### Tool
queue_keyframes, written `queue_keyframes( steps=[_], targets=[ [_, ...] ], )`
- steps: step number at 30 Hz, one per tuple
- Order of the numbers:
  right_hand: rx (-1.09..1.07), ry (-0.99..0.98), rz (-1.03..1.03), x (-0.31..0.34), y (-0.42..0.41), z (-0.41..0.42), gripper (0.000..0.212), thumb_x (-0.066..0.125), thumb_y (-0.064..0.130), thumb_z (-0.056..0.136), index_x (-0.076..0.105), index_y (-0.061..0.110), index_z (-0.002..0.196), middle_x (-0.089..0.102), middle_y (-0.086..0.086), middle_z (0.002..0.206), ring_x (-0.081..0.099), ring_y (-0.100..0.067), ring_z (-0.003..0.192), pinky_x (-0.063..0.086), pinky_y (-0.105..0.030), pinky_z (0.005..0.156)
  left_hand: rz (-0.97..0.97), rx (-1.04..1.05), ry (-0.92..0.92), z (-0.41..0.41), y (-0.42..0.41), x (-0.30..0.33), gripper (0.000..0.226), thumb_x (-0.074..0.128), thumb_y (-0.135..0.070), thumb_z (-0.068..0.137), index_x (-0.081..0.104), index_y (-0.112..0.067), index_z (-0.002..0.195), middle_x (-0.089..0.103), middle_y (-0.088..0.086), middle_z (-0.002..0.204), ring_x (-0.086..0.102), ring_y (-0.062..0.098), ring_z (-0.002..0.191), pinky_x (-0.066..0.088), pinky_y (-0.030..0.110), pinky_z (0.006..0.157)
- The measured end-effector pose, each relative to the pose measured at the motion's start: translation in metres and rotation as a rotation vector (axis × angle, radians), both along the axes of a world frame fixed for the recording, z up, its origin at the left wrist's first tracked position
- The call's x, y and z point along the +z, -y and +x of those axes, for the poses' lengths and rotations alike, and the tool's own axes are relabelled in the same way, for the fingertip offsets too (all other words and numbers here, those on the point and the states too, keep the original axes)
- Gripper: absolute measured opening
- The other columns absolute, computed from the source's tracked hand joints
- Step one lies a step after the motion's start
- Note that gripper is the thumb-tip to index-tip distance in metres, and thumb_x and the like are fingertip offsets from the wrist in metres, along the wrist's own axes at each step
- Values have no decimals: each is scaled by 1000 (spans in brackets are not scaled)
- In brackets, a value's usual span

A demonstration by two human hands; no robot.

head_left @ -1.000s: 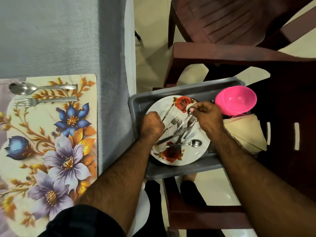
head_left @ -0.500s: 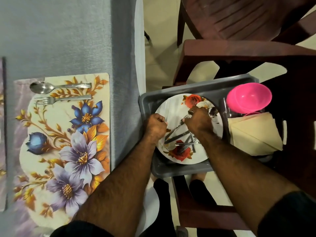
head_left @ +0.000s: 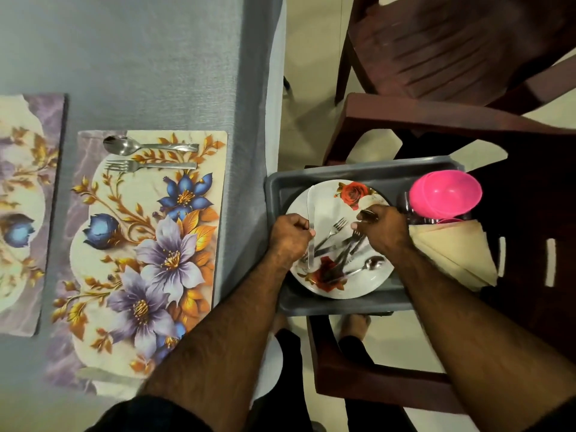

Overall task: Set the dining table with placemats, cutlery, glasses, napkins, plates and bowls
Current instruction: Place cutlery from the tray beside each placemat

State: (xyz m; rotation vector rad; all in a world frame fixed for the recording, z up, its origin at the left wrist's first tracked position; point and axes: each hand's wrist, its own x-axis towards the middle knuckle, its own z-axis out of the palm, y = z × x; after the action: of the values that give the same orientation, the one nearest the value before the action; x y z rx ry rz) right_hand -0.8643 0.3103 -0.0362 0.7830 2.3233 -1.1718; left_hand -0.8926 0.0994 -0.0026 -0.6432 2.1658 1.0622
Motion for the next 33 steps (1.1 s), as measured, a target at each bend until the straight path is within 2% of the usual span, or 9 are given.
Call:
queue_keyframes(
  steps=[5, 8, 12, 16, 19, 23, 27, 30, 33],
  targets=[
    [-122, -172, -201, 88, -13, 14, 20, 87, 17, 83, 79, 8, 99, 74, 3, 83, 65, -8, 72, 47, -14, 66, 103, 7, -51, 19, 4, 79, 15, 86, -9, 84, 74, -18, 81, 79, 0, 90, 76, 21, 91, 62, 34, 84],
    [-181, -202, -296, 125, -7, 15, 12, 86, 18, 84, 76, 14, 87, 70, 12, 65, 57, 2, 54, 47, -18, 58, 225, 51, -31, 32, 12, 117, 8, 84, -5, 85, 77, -4, 90, 80, 5, 91, 77, 22, 92, 60, 33, 83],
    [-230, -293, -417, 220, 18, 11, 13, 83, 17, 87, 78, 8, 93, 78, -12, 82, 61, -9, 57, 47, -22, 55, 439, 15, 27, 60, 30, 205, 12, 78, -3, 90, 75, 4, 99, 80, 10, 94, 72, 21, 88, 56, 32, 78],
    [-177, -375, -433, 282, 64, 14, 6, 84, 17, 86, 78, 16, 85, 77, -4, 77, 64, -13, 60, 48, -29, 63, 614, 6, 3, 92, 70, 271, 6, 66, 2, 97, 68, 0, 92, 76, 9, 82, 74, 26, 82, 62, 32, 72],
    [-109, -415, -422, 318, 113, 20, 6, 84, 12, 85, 79, 14, 88, 78, -2, 81, 71, -11, 70, 56, -30, 69, 684, 39, -62, 116, 117, 309, 14, 72, -9, 94, 66, 0, 102, 71, 21, 96, 70, 40, 96, 62, 53, 91],
    [-26, -399, -421, 343, 197, 25, 27, 91, 35, 76, 78, 14, 87, 77, 0, 79, 68, -14, 71, 57, -38, 70, 621, 116, -197, 145, 191, 340, 3, 63, 0, 100, 65, 1, 99, 73, 17, 85, 74, 25, 74, 61, 32, 67],
    [-27, -408, -525, 366, 306, 42, 14, 87, 16, 83, 77, 10, 91, 70, 5, 71, 57, -8, 61, 48, -24, 61, 625, 240, -277, 179, 280, 349, 9, 62, 2, 100, 62, -3, 93, 70, 17, 83, 70, 27, 73, 60, 33, 68],
    [-50, -243, -615, 368, 385, 59, 10, 81, 10, 87, 71, 8, 87, 56, 0, 59, 41, -14, 50, 32, -19, 41, 615, 331, -345, 204, 346, 351, 13, 62, 5, 100, 65, -1, 90, 68, 16, 78, 64, 26, 71, 59, 33, 69],
    [-54, -73, -758, 367, 481, 80, 13, 75, 8, 92, 62, 6, 88, 59, -8, 70, 33, -12, 47, 24, -18, 37, 541, 383, -388, 224, 431, 351, 9, 60, 5, 101, 68, 2, 97, 71, 14, 79, 68, 22, 70, 61, 30, 68]
  ],
)
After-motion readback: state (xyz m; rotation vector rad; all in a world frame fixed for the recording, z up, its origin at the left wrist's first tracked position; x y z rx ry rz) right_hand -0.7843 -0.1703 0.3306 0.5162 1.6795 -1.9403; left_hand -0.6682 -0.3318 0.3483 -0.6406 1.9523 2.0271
